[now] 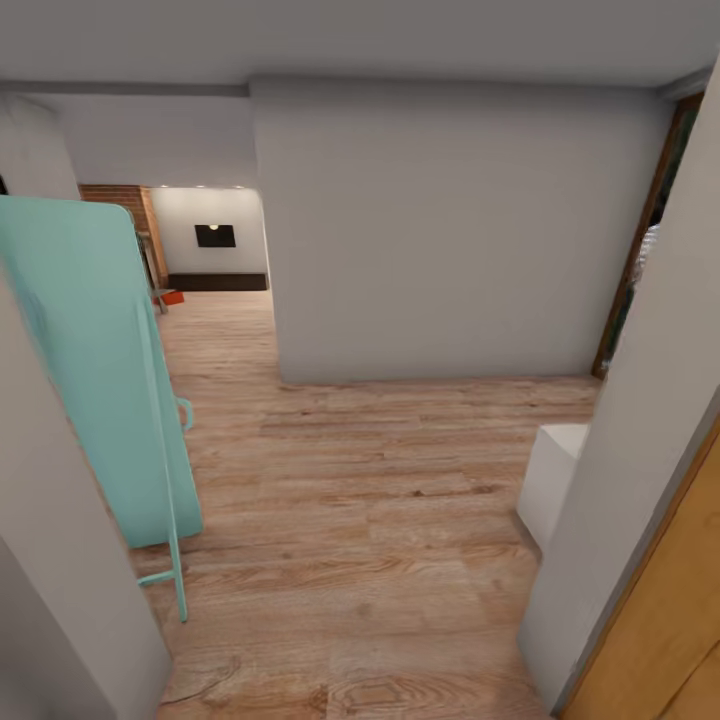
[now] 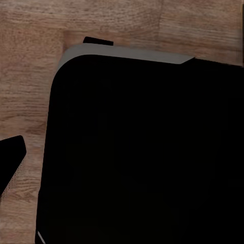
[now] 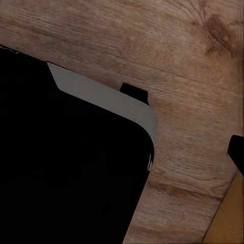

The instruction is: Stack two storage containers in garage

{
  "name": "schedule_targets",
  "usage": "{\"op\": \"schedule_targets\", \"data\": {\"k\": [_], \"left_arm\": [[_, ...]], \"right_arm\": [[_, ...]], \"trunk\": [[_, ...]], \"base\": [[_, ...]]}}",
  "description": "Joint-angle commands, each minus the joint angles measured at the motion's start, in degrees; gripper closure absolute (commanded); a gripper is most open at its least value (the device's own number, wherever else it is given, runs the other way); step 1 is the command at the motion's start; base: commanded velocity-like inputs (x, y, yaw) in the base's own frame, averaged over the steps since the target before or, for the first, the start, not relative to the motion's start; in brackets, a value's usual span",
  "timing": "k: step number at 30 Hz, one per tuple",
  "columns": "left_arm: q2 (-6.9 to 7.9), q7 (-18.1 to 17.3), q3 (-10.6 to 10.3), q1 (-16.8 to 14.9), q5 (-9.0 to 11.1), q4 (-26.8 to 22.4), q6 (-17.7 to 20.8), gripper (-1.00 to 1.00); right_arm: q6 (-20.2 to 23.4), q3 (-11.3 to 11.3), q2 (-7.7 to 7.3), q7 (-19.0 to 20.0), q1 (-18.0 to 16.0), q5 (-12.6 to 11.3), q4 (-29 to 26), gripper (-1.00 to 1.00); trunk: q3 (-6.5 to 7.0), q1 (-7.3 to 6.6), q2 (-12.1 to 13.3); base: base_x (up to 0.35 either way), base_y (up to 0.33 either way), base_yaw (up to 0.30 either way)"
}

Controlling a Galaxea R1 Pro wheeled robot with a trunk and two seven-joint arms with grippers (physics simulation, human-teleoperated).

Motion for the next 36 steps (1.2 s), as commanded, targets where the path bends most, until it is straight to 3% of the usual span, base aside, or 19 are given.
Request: {"op": "schedule_targets", "data": {"k": [1,36], "left_arm": [[-0.01,-0.1,0.06,-0.01,0.41,0.0,-0.11,-1.0],[-0.01,-0.1,0.04,-0.01,0.41,-0.02,-0.1,-1.0]], "right_arm": [[-0.33,0.48,0.03,0.03,-0.06,-0.6,0.17,-1.0],[-0.33,0.49,0.03,0.05,-0.06,-0.6,0.17,-1.0]], "trunk": [[-0.05,0.03,-0.02],[-0.05,0.03,-0.02]], "base": [[0.321,0.0,0.0],[0.321,0.0,0.0]]}}
